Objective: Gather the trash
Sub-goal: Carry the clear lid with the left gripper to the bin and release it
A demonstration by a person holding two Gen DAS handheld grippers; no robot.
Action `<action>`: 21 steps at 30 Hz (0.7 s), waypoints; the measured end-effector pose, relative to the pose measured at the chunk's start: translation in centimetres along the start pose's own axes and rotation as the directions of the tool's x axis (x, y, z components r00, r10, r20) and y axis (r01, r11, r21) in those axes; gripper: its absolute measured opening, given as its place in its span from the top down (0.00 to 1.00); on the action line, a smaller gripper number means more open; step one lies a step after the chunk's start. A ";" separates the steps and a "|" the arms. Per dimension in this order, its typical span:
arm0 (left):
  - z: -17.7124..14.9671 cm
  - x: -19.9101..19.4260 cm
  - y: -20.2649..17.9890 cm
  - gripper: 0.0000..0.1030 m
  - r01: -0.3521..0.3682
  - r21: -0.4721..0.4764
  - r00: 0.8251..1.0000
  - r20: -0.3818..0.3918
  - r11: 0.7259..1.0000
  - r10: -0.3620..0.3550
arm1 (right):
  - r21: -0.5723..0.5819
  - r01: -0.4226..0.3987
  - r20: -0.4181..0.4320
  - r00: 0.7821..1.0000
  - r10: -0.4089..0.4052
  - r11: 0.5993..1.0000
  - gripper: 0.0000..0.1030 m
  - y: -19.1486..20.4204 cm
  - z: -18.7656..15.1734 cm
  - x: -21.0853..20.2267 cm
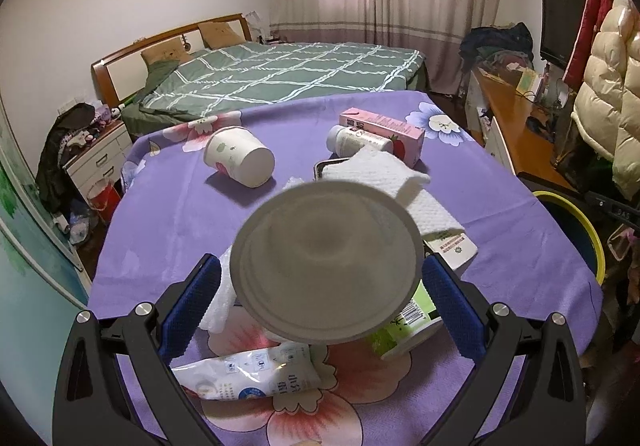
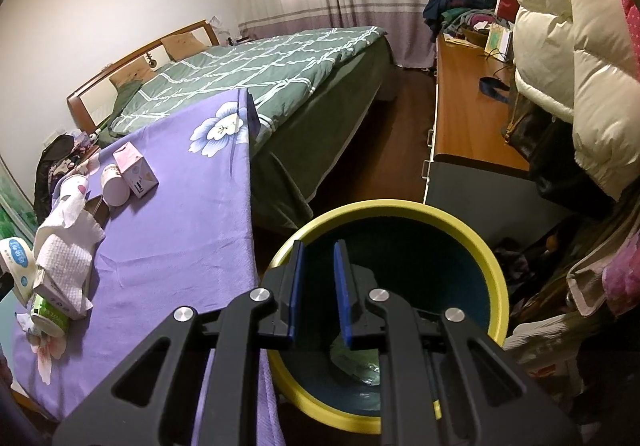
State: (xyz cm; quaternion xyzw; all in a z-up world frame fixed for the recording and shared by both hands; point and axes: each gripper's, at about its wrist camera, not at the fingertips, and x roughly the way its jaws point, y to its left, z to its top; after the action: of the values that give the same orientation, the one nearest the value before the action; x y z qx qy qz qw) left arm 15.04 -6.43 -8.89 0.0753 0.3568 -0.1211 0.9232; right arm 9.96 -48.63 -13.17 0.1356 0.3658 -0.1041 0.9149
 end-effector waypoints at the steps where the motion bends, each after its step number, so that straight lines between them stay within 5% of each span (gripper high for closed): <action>1: 0.0 0.2 0.0 0.03 0.007 -0.002 1.000 -0.003 1.000 -0.007 | -0.001 -0.001 -0.001 1.000 0.001 1.000 0.86 0.0 0.0 0.1; 6: 0.0 0.7 0.1 0.03 0.053 -0.009 0.999 -0.012 0.999 -0.053 | 0.003 -0.003 -0.009 1.000 0.003 1.000 0.86 -0.1 -0.1 0.4; 21: 0.2 1.0 -0.5 0.10 0.014 0.012 1.000 -0.001 1.000 -0.014 | 0.013 -0.012 -0.003 1.000 0.012 1.000 0.86 -0.2 -0.2 0.3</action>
State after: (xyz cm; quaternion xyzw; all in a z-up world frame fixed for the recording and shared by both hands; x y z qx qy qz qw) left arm 15.74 -7.13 -9.48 0.0783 0.3569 -0.1298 0.9218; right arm 10.01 -48.77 -13.54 0.1438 0.3657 -0.1009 0.9140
